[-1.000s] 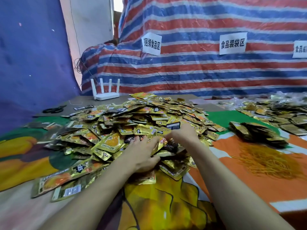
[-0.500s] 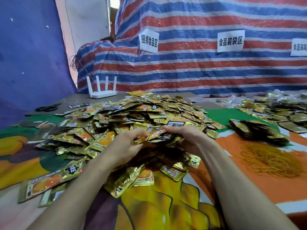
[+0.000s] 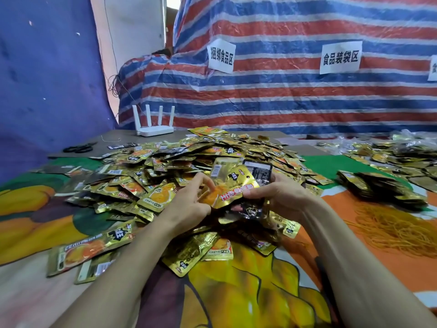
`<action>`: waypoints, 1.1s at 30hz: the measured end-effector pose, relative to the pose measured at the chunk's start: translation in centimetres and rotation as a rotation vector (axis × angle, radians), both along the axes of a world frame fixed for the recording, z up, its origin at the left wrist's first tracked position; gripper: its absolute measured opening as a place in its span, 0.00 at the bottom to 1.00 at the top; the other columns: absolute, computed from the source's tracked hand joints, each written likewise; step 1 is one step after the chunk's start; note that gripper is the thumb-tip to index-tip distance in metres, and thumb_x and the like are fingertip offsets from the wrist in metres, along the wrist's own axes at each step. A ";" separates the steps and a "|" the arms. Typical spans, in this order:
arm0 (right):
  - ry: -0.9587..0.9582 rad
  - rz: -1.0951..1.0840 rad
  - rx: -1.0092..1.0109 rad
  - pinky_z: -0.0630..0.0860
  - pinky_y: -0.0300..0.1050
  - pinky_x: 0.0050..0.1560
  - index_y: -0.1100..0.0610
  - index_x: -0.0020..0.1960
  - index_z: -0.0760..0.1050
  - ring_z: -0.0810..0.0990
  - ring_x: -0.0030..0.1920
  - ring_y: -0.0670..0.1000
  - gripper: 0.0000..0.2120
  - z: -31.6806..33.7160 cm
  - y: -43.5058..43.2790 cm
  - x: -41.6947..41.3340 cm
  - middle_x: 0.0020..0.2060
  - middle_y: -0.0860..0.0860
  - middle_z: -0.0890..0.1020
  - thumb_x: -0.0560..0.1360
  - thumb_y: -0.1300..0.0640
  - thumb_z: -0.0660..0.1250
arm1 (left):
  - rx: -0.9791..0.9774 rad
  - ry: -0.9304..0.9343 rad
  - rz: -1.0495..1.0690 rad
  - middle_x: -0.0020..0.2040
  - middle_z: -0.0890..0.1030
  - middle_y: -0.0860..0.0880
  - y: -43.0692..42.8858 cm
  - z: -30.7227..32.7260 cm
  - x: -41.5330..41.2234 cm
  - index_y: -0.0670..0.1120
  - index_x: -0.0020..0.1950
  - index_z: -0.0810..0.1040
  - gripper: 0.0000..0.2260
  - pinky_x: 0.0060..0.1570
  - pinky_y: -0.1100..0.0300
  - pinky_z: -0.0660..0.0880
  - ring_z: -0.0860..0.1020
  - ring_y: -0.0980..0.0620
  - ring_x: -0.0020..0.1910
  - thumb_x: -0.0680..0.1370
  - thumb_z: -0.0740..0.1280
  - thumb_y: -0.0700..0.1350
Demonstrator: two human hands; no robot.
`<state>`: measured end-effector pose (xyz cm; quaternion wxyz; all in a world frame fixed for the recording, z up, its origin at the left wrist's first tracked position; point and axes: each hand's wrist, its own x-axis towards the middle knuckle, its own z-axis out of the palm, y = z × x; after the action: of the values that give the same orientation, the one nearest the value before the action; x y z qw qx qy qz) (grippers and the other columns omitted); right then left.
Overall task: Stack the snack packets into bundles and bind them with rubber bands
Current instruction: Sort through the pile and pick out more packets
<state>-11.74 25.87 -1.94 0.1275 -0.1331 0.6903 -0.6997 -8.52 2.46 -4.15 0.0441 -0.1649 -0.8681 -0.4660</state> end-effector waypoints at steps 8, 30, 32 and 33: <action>0.170 -0.203 -0.070 0.80 0.60 0.54 0.63 0.50 0.78 0.84 0.45 0.59 0.16 -0.7 -1.8 0.4 0.41 0.57 0.84 0.64 0.72 0.76 | 0.246 0.091 0.120 0.56 0.76 0.47 1.3 0.0 -0.3 0.50 0.62 0.67 0.28 0.48 0.57 0.79 0.79 0.48 0.55 0.70 0.79 0.51; 0.324 -0.460 -0.351 0.80 0.39 0.34 0.59 0.47 0.81 0.86 0.39 0.49 0.09 -1.4 -2.6 -0.5 0.38 0.50 0.87 0.70 0.70 0.75 | 1.110 -0.288 0.024 0.43 0.84 0.45 0.5 1.4 -1.1 0.41 0.61 0.77 0.22 0.44 0.50 0.80 0.83 0.48 0.39 0.69 0.72 0.46; 0.318 -0.446 -0.384 0.79 0.40 0.37 0.58 0.46 0.81 0.86 0.40 0.48 0.09 -1.3 -2.8 -0.5 0.38 0.50 0.87 0.71 0.70 0.74 | 1.082 -0.271 0.013 0.45 0.84 0.45 0.8 1.3 -1.1 0.43 0.61 0.77 0.22 0.49 0.47 0.80 0.83 0.47 0.42 0.69 0.72 0.47; 0.318 -0.423 -0.407 0.80 0.40 0.39 0.57 0.45 0.82 0.86 0.41 0.47 0.09 -1.3 -2.9 -0.5 0.38 0.49 0.87 0.70 0.69 0.74 | 1.061 -0.258 0.003 0.45 0.84 0.46 1.0 1.1 -1.2 0.44 0.59 0.78 0.18 0.52 0.46 0.79 0.83 0.48 0.42 0.71 0.72 0.47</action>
<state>-12.23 23.00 -3.21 -0.1592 -0.1170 0.5599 -0.8047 -9.74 3.41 -3.01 0.0150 -0.0600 -0.5125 -0.8564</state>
